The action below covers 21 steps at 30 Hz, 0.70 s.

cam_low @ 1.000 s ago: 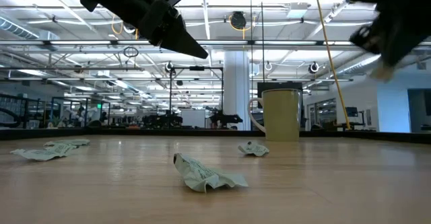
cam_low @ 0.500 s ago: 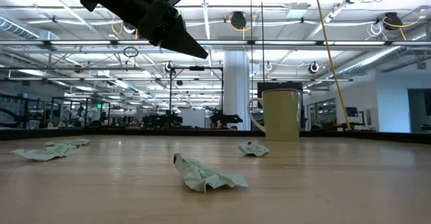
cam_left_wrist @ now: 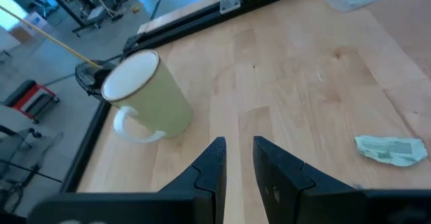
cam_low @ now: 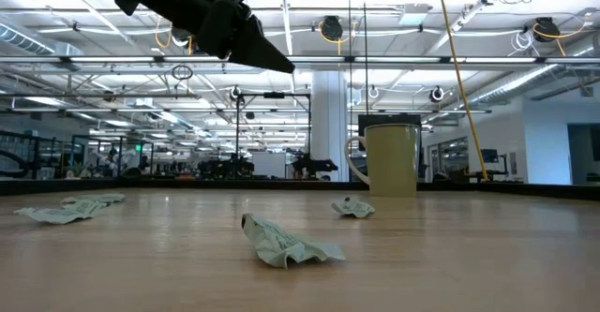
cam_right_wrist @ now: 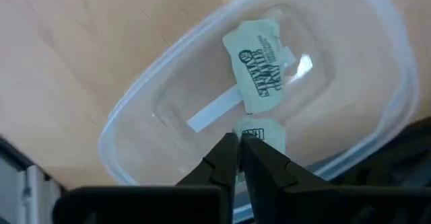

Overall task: Pick and place Stevia / Truvia into bins
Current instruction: Put the stevia packet into the transparent bin

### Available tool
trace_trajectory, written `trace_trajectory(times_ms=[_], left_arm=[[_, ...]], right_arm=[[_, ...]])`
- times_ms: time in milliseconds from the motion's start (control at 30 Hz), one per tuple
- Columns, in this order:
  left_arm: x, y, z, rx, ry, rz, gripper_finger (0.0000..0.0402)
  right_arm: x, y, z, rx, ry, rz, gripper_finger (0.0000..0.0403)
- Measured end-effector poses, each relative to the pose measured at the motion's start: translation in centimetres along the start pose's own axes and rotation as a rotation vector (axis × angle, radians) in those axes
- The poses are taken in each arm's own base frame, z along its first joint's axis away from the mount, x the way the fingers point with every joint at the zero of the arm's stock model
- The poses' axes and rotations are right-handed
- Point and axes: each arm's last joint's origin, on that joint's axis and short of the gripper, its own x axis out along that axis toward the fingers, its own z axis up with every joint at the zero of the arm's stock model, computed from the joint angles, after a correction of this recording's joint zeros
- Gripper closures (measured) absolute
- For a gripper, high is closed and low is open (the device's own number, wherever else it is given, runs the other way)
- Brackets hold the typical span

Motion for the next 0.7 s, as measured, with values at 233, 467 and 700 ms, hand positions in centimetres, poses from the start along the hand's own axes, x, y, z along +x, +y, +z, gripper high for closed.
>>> trace_trajectory(times_ms=[233,467,700], left_arm=[[0.0,0.4,0.1,0.02,0.014,0.125,0.0321],[0.0,0.8,0.2,0.028,0.016,0.176,0.0321],[-0.1,2.3,0.2,-0.014,0.0,0.245,0.0321]], right_arm=[[1.1,0.3,0.2,-0.014,0.003,-0.055,0.0334],[1.0,0.2,0.9,-0.086,-0.063,-0.069,0.0298],[-0.3,-0.8,2.7,-0.133,0.094,-0.001,0.0314]])
